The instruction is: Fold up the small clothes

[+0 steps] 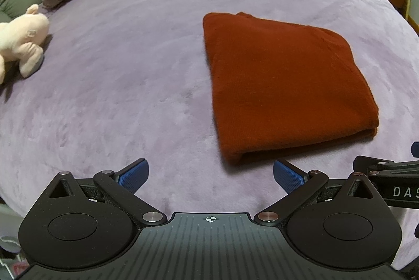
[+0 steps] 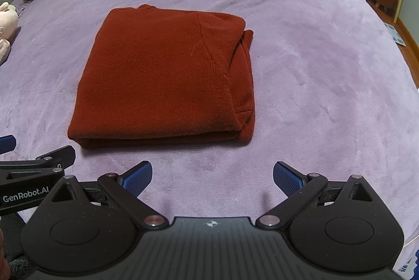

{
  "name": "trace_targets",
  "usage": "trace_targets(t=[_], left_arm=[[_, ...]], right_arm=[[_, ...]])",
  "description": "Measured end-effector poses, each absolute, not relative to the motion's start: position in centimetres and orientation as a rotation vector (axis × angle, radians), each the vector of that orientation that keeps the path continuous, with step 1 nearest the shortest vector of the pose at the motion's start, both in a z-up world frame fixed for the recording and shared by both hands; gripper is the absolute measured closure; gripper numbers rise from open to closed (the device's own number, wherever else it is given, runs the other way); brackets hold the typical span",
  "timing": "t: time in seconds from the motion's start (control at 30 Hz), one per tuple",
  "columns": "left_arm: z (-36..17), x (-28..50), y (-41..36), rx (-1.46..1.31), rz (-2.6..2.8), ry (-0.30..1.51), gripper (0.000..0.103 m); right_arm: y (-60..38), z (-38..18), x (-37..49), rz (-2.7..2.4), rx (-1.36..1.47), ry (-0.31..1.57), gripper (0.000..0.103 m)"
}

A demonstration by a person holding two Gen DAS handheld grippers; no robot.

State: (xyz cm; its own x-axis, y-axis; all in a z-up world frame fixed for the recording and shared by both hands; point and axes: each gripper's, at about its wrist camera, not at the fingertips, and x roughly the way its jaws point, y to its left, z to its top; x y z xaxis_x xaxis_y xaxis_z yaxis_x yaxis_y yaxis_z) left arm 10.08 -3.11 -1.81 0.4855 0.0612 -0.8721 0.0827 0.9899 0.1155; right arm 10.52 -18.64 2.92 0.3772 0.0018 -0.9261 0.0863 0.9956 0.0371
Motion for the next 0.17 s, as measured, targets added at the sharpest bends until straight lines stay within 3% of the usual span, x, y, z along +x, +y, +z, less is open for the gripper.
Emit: trace_targets(t=[0.17], left_arm=[[-1.67,10.04,-3.26,0.149,-0.007,1.066,0.0]], right_arm=[[-18.62,3.02,10.45,-0.057,0.085,1.182,0.004]])
